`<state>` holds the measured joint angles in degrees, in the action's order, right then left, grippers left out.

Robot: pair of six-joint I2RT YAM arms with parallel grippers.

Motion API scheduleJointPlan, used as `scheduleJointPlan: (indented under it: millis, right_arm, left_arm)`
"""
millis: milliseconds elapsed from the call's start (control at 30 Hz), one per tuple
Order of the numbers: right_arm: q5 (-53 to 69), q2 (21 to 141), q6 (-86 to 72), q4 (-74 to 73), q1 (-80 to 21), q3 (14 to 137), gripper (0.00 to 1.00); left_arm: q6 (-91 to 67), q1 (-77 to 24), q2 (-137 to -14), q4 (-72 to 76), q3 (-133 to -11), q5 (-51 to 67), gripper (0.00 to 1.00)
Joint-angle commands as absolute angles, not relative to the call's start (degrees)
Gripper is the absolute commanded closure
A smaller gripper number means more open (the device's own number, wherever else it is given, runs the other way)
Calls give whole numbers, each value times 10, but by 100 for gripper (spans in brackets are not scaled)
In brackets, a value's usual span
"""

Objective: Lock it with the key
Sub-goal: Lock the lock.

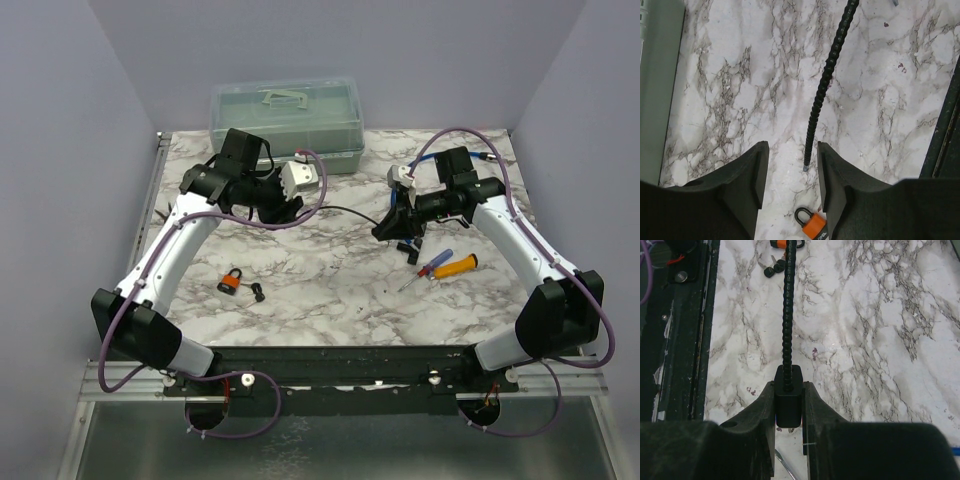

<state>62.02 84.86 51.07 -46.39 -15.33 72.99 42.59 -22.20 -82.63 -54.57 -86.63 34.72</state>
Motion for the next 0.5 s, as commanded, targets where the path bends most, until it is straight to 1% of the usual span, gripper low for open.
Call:
scheduleJointPlan:
  millis: [0,100,167,233,333,367,400,467]
  right_arm:
    - [639,849,513,-468,-156,750,100]
    - [638,850,513,-468,-156,753,100]
    - [638,850,514,-468,-156,754,100]
    - [638,850,515,-470,-156,756,100]
    - [640,850,512,-468,-156,757,100]
    - [640,851,505,-465,-156,757,100]
    - [641,852,496,-459,-156,757,100]
    - [639,850,468,-435,-156,756,100]
  left_arm:
    - [445,-224,-838,-555,-882,374,52]
    - [450,-224,-840,-555,-882,381,57]
    - [448,-224,-843,-555,-883,383,61]
    - [447,-224,-846,-555,-883,386,71]
    - [447,-225,-844,-555,-884,394,91]
    - [447,-225,-842,-555,-882,400,96]
    - [444,-224,-839,-555,-881,405,100]
    - [432,-224,-836,-555,-882,418,100]
